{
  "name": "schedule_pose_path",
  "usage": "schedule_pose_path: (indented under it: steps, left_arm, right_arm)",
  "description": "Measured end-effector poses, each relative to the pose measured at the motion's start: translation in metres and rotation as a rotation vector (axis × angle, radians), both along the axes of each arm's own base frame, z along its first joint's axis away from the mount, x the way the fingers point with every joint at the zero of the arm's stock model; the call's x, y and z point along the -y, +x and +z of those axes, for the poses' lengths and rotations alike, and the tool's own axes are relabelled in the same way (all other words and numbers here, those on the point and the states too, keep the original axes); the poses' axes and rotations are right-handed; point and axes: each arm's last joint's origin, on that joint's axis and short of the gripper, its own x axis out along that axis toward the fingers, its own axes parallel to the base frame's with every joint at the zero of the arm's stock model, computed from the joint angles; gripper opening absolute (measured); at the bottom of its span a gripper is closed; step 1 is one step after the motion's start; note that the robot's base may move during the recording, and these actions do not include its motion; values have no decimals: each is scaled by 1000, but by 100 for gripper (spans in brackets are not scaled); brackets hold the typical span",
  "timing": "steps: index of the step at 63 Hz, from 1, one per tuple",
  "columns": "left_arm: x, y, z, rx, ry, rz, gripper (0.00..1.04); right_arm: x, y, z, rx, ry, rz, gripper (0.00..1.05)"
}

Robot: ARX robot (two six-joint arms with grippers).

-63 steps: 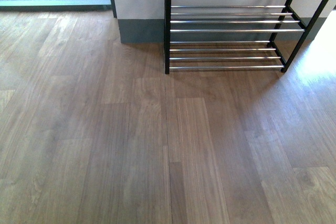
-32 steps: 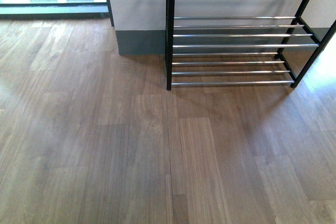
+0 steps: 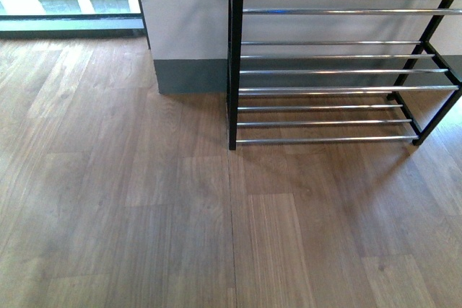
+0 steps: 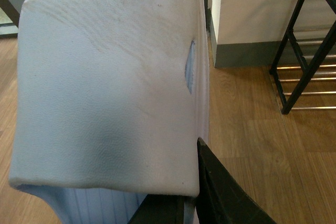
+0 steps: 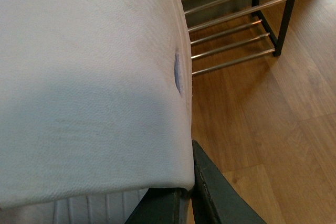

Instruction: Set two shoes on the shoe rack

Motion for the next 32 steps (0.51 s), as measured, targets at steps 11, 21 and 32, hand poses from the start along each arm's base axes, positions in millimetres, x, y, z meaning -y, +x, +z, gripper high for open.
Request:
schedule_pose_path:
  steps: [11, 21, 32]
  left_arm:
    - [0, 0, 0, 0, -1, -1, 2]
    - [0, 0, 0, 0, 0, -1, 2]
    - [0, 0, 0, 0, -1, -1, 2]
  right_arm:
    - [0, 0, 0, 0, 0, 0, 1]
    - [0, 0, 0, 0, -1, -3, 1]
    - [0, 0, 0, 0, -1, -3, 1]
